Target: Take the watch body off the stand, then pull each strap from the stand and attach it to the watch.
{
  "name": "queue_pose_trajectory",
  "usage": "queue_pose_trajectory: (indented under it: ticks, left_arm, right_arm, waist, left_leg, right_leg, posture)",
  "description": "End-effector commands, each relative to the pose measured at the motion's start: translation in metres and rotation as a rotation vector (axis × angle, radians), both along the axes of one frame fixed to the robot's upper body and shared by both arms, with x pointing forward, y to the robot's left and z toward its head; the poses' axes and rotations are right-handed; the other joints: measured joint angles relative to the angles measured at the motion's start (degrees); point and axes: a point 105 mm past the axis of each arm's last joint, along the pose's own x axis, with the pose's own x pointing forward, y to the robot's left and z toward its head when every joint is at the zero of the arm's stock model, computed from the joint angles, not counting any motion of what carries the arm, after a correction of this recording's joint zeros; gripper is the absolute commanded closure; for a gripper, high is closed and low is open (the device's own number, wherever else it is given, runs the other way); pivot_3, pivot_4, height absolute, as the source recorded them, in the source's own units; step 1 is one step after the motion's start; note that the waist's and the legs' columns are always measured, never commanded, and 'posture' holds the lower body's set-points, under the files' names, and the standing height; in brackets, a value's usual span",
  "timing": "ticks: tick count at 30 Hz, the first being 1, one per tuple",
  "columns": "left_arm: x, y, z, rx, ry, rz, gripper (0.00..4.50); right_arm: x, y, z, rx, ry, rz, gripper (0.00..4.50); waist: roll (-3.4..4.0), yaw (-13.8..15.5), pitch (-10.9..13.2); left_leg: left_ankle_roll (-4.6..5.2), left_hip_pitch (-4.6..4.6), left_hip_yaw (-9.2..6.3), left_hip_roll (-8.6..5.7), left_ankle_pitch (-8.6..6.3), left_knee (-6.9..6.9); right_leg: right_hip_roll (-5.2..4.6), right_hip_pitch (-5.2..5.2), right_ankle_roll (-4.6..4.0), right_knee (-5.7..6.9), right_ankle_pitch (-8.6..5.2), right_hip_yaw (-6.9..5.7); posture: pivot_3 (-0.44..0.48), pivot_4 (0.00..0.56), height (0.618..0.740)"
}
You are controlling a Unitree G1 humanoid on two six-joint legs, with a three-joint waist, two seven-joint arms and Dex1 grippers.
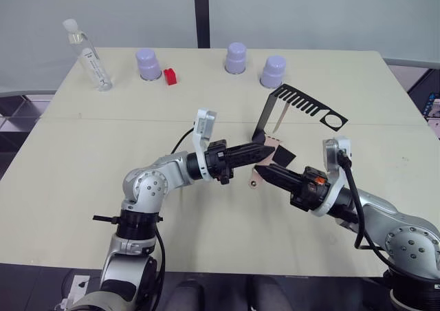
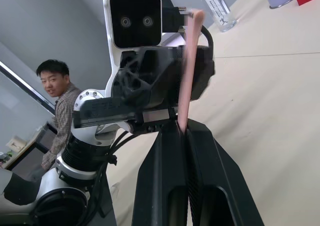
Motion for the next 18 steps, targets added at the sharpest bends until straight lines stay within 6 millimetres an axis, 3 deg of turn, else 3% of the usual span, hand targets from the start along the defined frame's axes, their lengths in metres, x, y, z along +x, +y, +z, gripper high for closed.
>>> queue_pose_trajectory:
  ticks: [1,14,15,18]
  left_arm:
    - [-0.0051,-0.0007,0.0065,-0.024,-0.030,-0.013,4.03]
    - [-0.0064,-0.0028,0.0106,-0.054,-0.036,-0.019,4.03]
    - [-0.0082,-0.0020,0.0112,-0.060,-0.038,-0.024,4.27]
    - [-0.0132,-0.0003,0.0134,-0.074,-0.041,-0.041,4.27]
  right_arm:
    - [-0.0032,0.0010,0.0101,0.010,-0.041,0.010,4.50]
    - [-0.0029,0.0012,0.0112,0.014,-0.043,0.014,4.50]
    - [-0.0029,0.0008,0.0121,0.018,-0.044,0.012,4.50]
    - [-0.0033,0.0002,0.0142,0.031,-0.045,0.013,4.50]
  waist:
    - [0.00,0.02,0.00]
    - [0.00,0.04,0.00]
    - [0.00,0.05,0.00]
    - [0.00,0.02,0.00]
  left_leg:
    - [0.00,0.00,0.00,0.00,0.00,0.00]
    - [-0.02,0.00,0.00,0.00,0.01,-0.09]
    - [-0.02,0.00,0.00,0.00,0.01,-0.10]
    - [-0.02,0.00,0.00,0.00,0.01,-0.11]
  right_leg:
    - [0.00,0.00,0.00,-0.01,0.00,-0.01]
    - [0.00,0.01,0.00,-0.15,0.00,-0.02]
    - [0.00,0.01,0.00,-0.15,0.00,-0.02]
    - [0.00,0.01,0.00,-0.16,0.00,-0.02]
  posture:
    - [0.000,0.150,0.740]
    - [0.000,0.150,0.740]
    - [0.000,0.150,0.740]
    - [0.000,0.150,0.740]
